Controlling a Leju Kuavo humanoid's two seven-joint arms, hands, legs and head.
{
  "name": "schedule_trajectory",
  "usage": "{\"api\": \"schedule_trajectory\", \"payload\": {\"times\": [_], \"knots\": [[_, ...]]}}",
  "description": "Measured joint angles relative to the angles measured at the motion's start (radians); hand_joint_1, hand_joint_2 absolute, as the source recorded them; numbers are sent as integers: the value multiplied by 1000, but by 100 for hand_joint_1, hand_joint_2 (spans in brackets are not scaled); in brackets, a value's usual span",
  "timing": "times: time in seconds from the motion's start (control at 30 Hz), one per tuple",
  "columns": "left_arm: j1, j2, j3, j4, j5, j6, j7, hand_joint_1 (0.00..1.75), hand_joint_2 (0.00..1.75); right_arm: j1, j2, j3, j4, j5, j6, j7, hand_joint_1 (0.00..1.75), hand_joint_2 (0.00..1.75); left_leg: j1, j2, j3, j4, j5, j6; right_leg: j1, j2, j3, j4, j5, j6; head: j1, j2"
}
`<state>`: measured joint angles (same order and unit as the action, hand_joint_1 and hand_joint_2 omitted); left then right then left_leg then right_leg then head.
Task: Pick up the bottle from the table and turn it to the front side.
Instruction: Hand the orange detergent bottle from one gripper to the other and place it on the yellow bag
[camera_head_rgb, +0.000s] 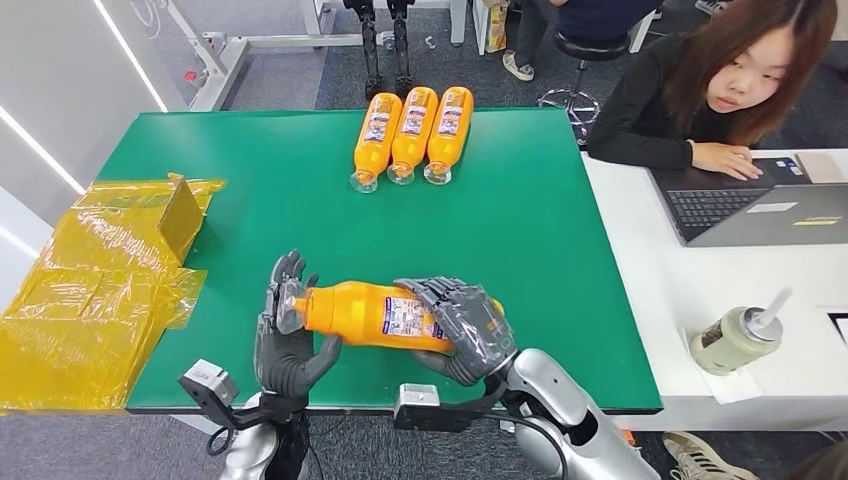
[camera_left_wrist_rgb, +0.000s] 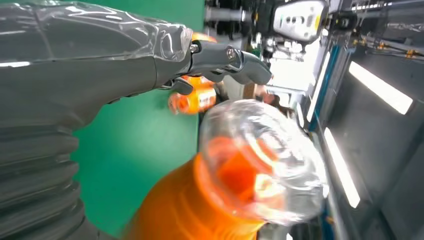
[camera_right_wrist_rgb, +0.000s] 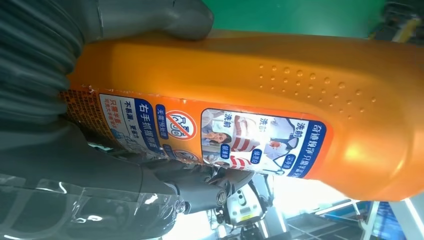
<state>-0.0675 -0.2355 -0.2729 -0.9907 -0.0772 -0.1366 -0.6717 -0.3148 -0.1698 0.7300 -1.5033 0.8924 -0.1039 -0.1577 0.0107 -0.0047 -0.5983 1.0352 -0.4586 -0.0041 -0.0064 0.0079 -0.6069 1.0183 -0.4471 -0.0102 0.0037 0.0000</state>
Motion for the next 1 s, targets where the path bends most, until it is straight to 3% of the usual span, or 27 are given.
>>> {"api": "schedule_trajectory", "payload": {"times": [0.27,0.57,1.0], "knots": [[16,-18,-2,-10,125,-134,34,0,175,33,62,-14,-23,1,8,-10,175,175,0,0,0,0,-1,0,0,0,0,-1,0,0,0,0],[72,-3,-32,-117,313,-236,105,0,175,75,94,-14,10,-72,-13,-96,175,175,0,0,-1,0,-1,0,0,1,-1,-1,0,0,0,0],[101,30,-47,-208,421,-269,146,0,175,54,151,9,133,-135,11,-136,175,175,0,0,-1,0,0,0,0,0,-1,0,0,0,0,0]]}}
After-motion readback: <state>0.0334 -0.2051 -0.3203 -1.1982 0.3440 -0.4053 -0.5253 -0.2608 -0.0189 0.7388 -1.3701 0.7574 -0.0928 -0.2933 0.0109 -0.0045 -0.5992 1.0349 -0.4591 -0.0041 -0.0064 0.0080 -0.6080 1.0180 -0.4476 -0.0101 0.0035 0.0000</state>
